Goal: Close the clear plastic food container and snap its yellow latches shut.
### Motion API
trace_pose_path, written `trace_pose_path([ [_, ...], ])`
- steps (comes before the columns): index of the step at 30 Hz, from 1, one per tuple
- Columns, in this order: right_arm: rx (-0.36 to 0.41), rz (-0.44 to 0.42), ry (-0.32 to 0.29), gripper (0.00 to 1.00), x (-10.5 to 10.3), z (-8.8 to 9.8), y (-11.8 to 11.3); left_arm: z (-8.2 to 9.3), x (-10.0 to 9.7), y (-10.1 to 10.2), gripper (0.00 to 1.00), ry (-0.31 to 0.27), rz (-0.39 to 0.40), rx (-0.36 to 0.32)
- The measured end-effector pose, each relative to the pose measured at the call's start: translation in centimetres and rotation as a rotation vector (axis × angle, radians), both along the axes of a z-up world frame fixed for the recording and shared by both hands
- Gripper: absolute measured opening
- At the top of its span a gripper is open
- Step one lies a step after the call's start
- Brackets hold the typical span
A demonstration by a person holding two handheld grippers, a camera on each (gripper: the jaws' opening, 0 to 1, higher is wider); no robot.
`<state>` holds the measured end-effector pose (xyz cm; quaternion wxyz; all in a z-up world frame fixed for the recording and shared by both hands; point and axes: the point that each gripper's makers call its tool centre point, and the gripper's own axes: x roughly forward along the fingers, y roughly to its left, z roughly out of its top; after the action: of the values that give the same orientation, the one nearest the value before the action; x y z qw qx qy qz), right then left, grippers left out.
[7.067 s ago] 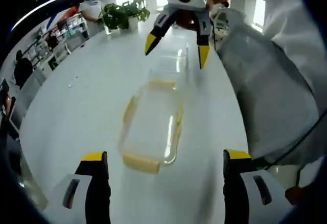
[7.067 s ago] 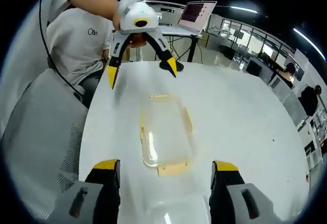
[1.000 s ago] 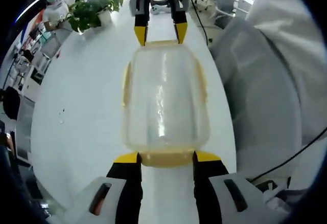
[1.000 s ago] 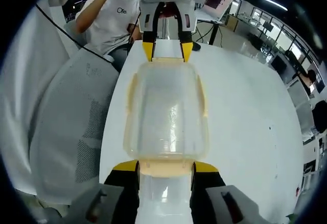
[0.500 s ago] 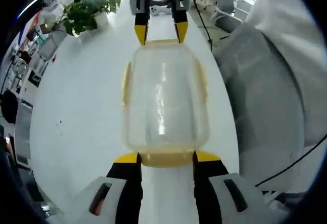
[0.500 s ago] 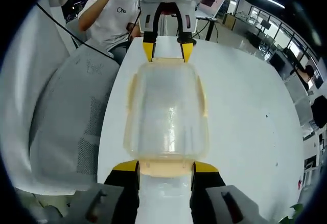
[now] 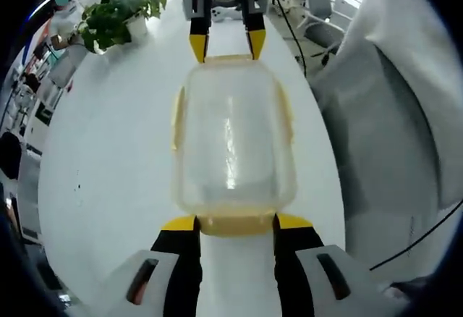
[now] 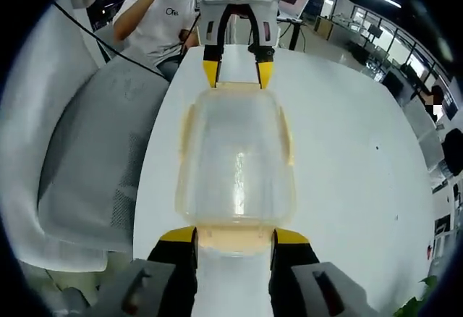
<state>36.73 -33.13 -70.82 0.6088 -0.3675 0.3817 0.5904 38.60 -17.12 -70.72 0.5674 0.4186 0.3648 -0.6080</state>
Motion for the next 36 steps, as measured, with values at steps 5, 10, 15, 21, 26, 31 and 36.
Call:
trace_pose_path([
  [5,-0.005,-0.002,0.005,0.35,0.1,-0.6,-1.0,-0.6,0.1,-1.0,0.35,0.003,-0.007,0.0],
  [10,-0.008,-0.005,0.009,0.35,0.2,-0.8,-1.6,-0.9,0.3,-1.7,0.35,0.004,-0.01,-0.001],
  [15,-0.016,-0.005,0.008,0.35,0.3,-1.3,-2.2,-1.3,0.3,-2.3,0.35,0.002,-0.011,0.001],
  [21,-0.032,-0.002,0.005,0.35,0.2,-2.2,-2.8,-1.9,0.3,-2.9,0.35,0.0,-0.014,0.004],
  [26,-0.031,-0.003,-0.001,0.35,0.2,-2.6,-2.9,-2.2,0.3,-2.9,0.35,0.004,-0.016,0.01],
  [31,-0.039,0.001,0.0,0.36,0.4,-2.9,-3.0,-2.5,0.4,-3.0,0.35,0.007,-0.012,0.014],
  [36,-0.038,0.004,0.001,0.36,0.4,-3.1,-3.0,-2.7,0.4,-3.0,0.35,0.013,-0.01,0.017],
])
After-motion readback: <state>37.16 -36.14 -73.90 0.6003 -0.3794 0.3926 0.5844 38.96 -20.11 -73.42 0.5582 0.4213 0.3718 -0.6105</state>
